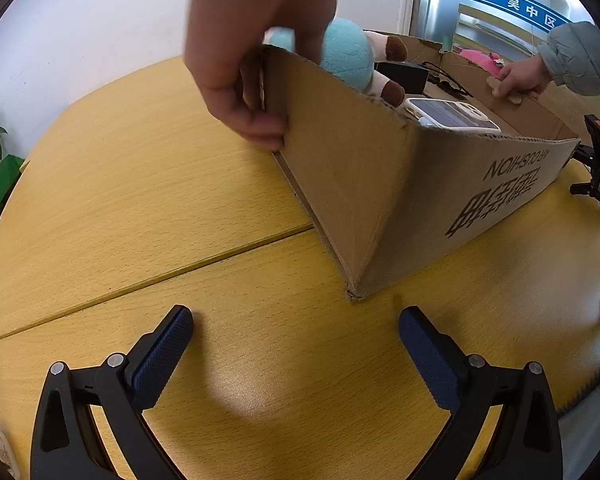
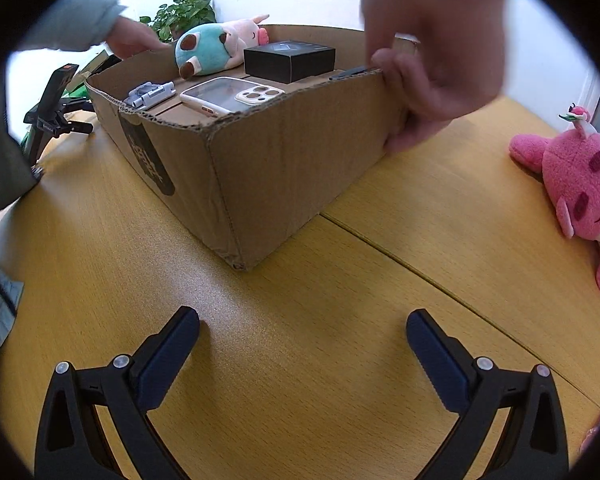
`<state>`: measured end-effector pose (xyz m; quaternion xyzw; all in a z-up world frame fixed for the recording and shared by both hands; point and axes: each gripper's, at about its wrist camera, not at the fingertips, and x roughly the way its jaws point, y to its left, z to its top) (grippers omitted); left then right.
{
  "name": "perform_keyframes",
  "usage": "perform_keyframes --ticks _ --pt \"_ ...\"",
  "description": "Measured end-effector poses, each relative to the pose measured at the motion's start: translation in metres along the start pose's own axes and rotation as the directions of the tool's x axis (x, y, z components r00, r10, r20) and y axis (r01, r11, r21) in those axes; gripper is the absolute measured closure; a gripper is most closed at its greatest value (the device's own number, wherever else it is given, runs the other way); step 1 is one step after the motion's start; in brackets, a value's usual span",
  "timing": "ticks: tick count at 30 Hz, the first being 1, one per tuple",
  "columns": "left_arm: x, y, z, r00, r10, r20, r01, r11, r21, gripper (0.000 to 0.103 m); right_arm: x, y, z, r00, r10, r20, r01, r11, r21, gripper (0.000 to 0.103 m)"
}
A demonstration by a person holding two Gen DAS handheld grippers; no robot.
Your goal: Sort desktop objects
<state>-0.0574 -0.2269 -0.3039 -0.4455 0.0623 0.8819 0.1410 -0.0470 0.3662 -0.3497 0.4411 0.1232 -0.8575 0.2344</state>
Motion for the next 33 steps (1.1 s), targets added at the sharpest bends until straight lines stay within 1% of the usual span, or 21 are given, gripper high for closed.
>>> perform_keyframes --ticks 20,33 --pt "0.002 0.001 0.000 1.000 0.000 0.002 0.000 1.000 0.001 0.000 -0.001 0.000 0.002 1.000 -0.001 -0.004 0.001 1.000 0.002 0.000" --pt "0.011 -0.001 -0.003 1.000 0.002 0.002 -0.002 1.000 0.000 0.000 -0.004 -0.004 0.006 1.000 -0.002 -0.006 0.002 1.000 0.003 0.000"
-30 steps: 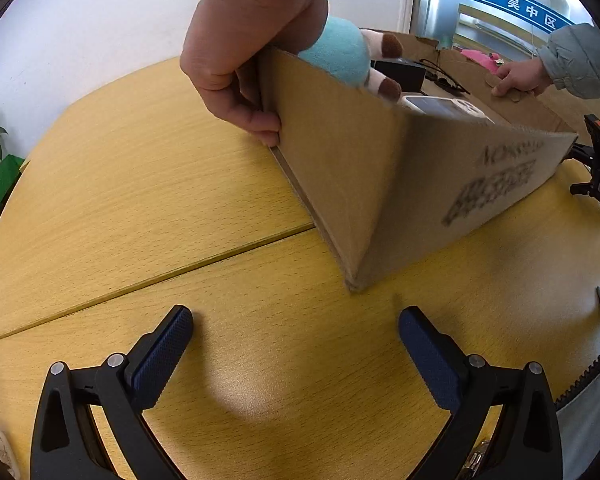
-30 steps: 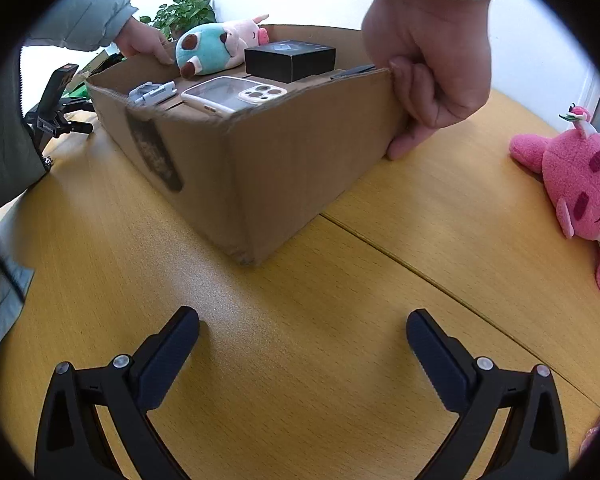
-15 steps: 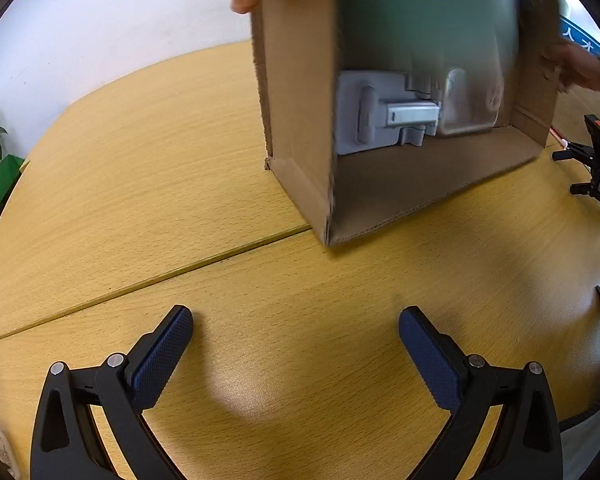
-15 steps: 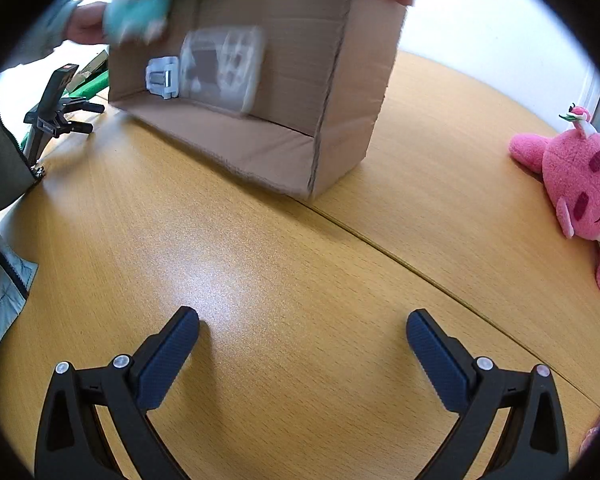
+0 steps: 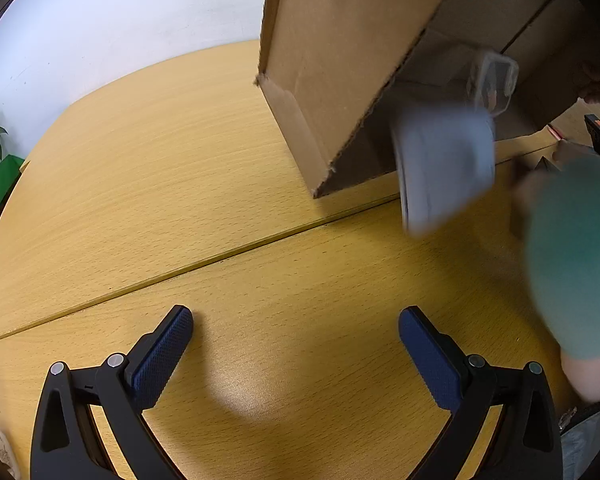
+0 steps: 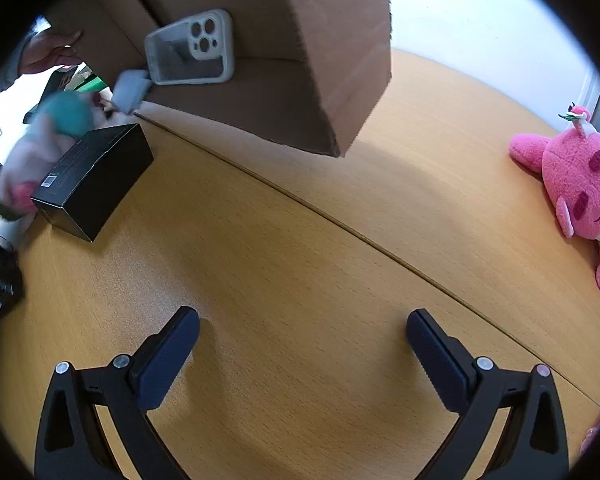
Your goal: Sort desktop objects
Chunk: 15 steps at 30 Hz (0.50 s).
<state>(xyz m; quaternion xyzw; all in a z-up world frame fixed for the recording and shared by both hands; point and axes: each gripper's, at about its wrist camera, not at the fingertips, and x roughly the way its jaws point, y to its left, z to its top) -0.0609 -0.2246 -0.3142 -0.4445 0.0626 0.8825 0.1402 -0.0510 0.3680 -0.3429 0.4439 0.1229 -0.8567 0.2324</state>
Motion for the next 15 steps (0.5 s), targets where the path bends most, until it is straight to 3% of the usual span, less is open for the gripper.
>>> perform_keyframes --ticks 15 --pt "0.015 -0.003 -0.005 1.000 0.001 0.000 -0.001 1.000 -0.001 0.000 -0.008 -0.008 0.009 1.000 -0.002 -0.001 0.002 1.000 0.001 0.000"
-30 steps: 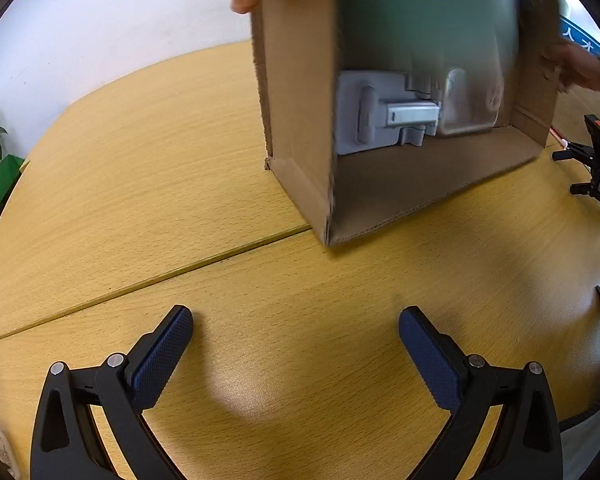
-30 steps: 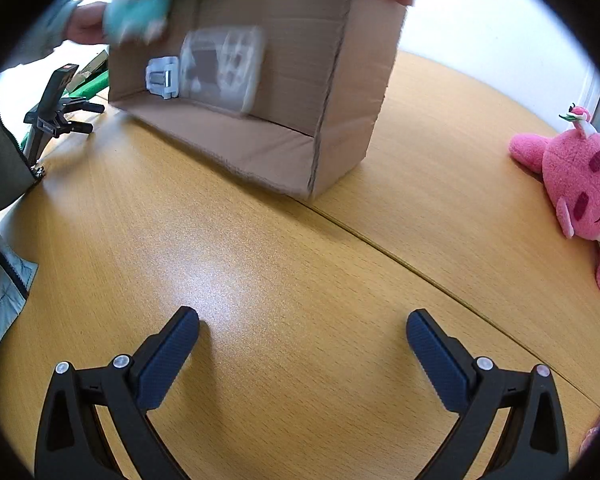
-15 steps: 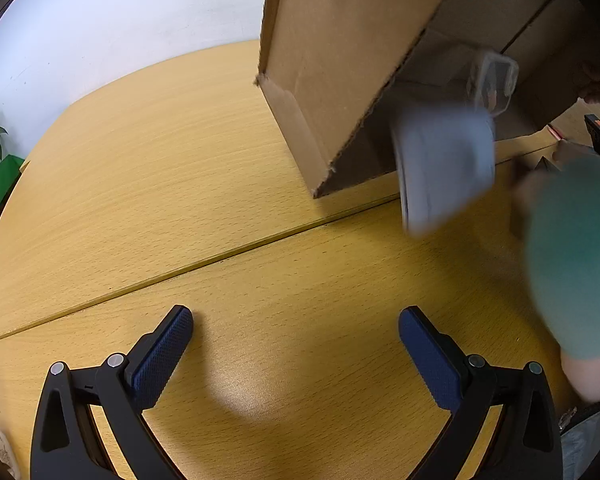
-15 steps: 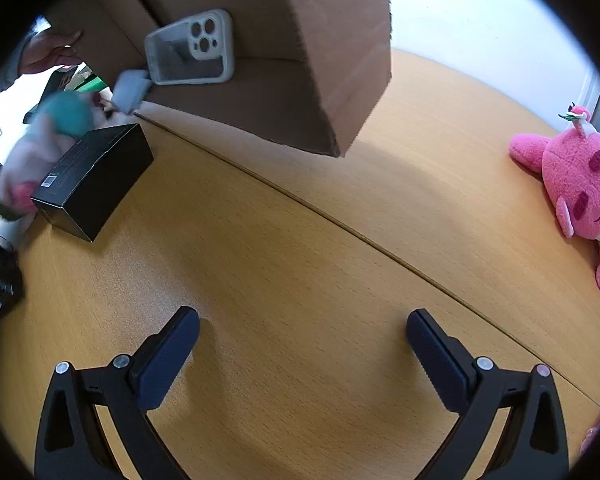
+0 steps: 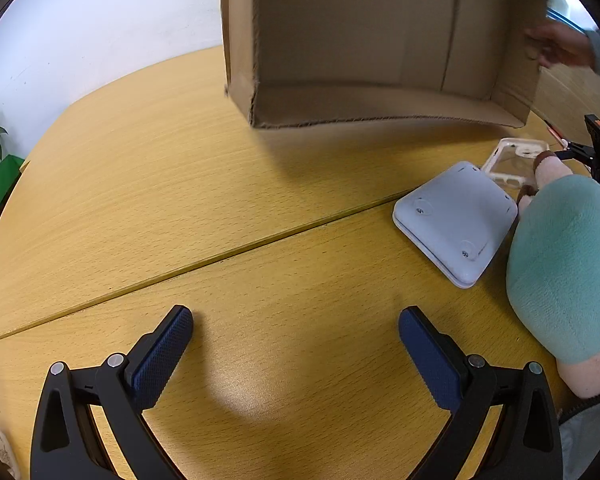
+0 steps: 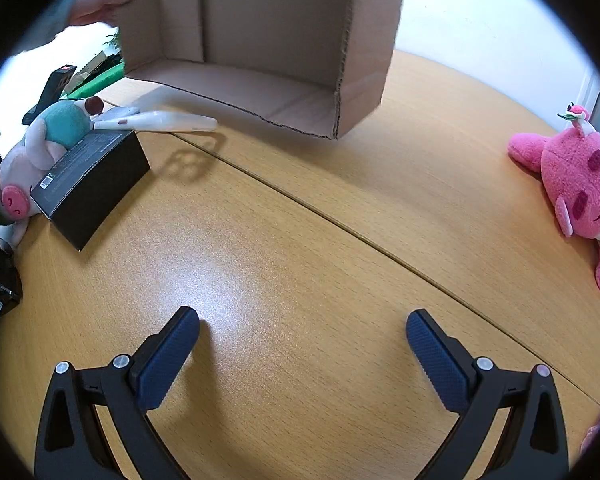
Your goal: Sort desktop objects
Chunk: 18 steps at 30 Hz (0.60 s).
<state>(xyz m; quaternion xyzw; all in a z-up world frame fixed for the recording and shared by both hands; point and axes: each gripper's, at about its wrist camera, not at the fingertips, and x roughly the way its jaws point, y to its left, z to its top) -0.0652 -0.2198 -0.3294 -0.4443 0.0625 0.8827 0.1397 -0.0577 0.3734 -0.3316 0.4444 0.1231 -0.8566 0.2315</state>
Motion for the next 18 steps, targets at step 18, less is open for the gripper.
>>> perform_keyframes --ticks 18 --pt "0.0072 0.0035 -0.0030 1.000 0.000 0.001 0.000 1.000 -0.001 0.000 -0.0018 0.0028 -0.0088 1.000 -0.001 0.000 0.001 1.000 0.001 0.000"
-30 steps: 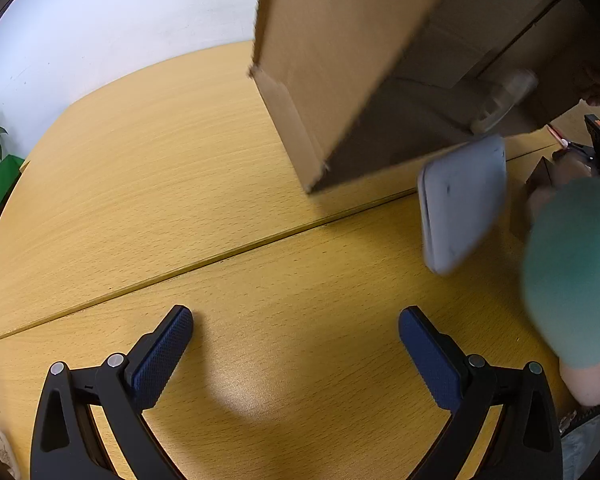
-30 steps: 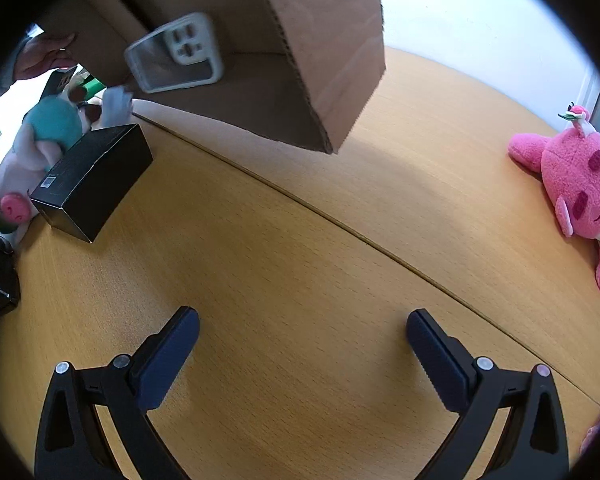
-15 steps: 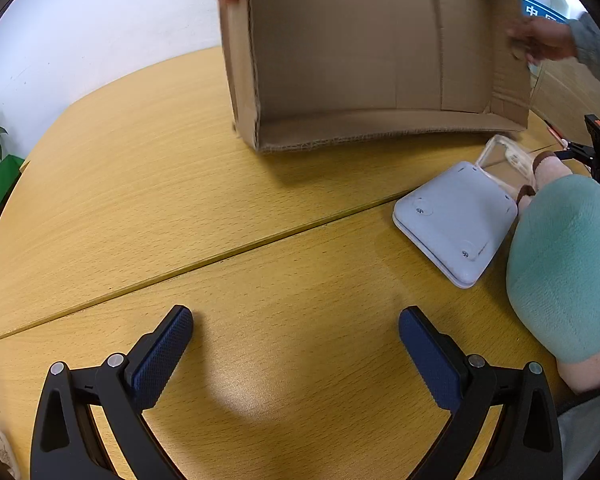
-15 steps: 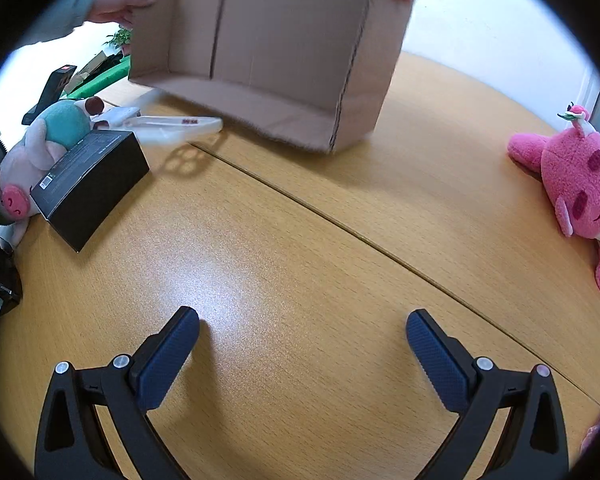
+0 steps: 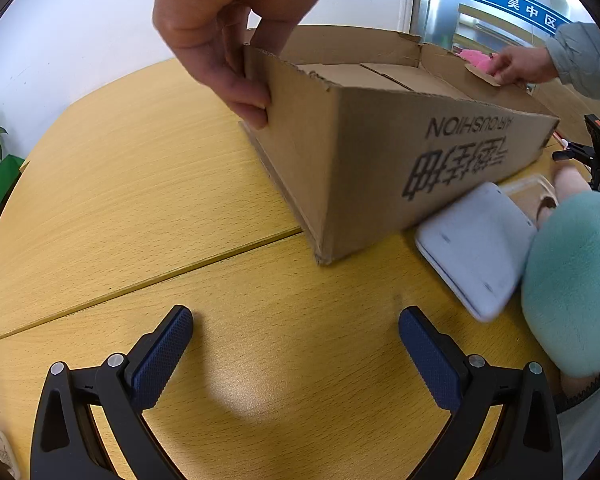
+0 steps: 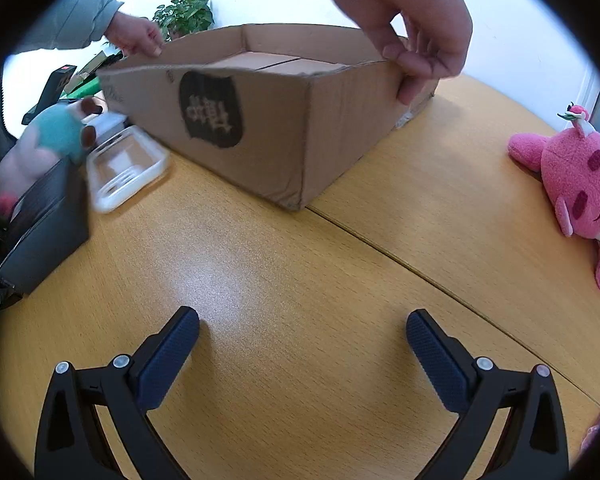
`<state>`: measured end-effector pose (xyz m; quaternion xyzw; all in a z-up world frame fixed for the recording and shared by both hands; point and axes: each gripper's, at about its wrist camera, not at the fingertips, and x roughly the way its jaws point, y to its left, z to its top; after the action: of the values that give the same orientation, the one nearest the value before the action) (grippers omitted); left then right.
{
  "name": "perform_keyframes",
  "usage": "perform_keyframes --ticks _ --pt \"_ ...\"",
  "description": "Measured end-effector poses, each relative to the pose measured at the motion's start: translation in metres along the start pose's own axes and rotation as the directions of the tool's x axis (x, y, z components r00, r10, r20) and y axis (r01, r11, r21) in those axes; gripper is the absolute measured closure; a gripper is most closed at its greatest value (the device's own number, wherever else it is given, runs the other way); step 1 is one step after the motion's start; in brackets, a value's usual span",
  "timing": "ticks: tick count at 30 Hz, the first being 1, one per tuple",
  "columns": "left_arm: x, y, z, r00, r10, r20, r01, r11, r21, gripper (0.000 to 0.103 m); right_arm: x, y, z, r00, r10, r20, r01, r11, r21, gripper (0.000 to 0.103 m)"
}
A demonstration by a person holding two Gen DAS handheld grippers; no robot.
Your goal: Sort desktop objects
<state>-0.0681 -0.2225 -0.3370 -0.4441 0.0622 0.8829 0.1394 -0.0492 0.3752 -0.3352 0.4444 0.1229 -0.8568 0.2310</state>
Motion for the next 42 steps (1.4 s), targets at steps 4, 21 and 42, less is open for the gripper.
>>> perform_keyframes --ticks 4,21,42 --pt "-0.002 0.001 0.000 1.000 0.001 0.001 -0.001 1.000 0.000 0.000 0.000 0.000 0.000 1.000 0.000 0.000 0.000 1.000 0.000 0.000" --pt "-0.003 0.003 0.002 1.000 0.002 0.001 -0.002 1.000 0.001 0.000 0.000 -0.001 0.000 1.000 0.001 0.000 -0.001 1.000 0.000 0.000" --pt "-0.038 -0.020 0.014 0.989 0.051 -0.142 -0.066 0.993 -0.098 0.000 -0.034 0.045 0.016 0.942 -0.205 -0.266 0.262 0.944 0.199 0.001"
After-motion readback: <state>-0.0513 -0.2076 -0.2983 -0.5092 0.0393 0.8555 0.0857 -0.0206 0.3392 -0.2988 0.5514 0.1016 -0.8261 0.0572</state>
